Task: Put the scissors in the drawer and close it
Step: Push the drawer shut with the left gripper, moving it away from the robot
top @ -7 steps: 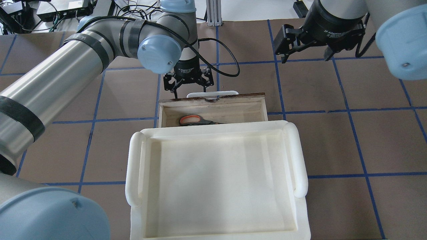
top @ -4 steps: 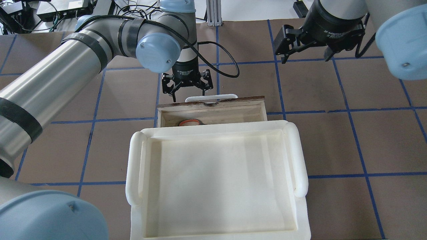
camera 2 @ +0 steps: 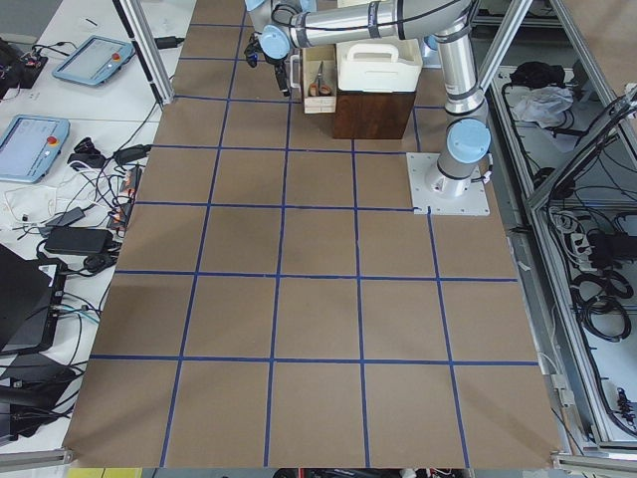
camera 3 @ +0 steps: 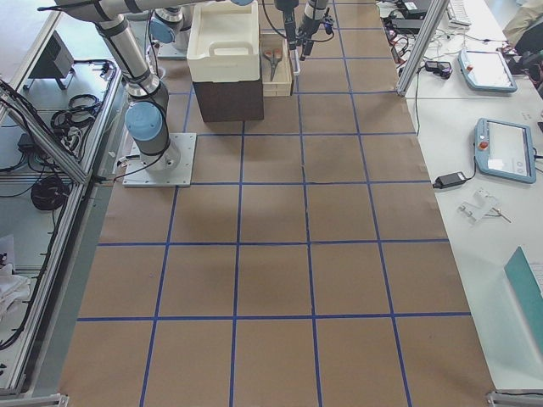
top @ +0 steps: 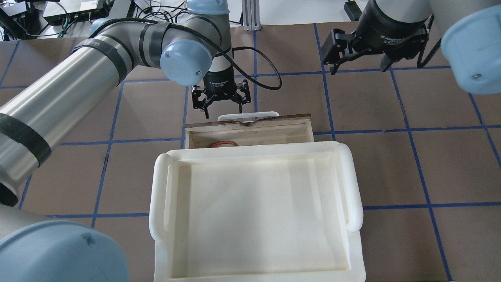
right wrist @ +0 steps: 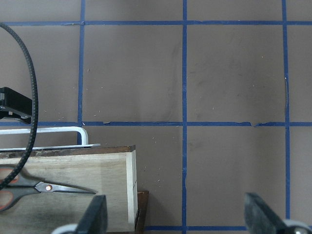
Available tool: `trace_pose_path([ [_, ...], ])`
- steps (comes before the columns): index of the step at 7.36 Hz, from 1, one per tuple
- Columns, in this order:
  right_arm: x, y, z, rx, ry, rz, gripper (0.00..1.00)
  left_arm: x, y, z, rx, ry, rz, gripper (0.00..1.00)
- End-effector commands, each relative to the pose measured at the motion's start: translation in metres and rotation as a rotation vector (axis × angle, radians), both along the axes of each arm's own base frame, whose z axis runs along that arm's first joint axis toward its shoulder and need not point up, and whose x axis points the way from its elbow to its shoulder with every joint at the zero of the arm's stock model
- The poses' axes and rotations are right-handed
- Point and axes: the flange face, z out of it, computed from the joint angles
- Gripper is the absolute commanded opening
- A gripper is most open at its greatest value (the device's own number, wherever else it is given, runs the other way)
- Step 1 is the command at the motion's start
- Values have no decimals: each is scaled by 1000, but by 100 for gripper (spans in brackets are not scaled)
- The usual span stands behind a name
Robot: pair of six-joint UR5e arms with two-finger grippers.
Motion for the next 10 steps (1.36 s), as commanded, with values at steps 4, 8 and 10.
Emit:
trace_pose_path([
  [4,0,0,1,-4,1,0,100,0,11,-5,72,-11,58,100],
  [8,0,2,1,1,3,4,100,3,23,-4,141,-37,57,100],
  [10,0,2,1,3,3,4,100,1,30,-9,173,-43,61,100],
])
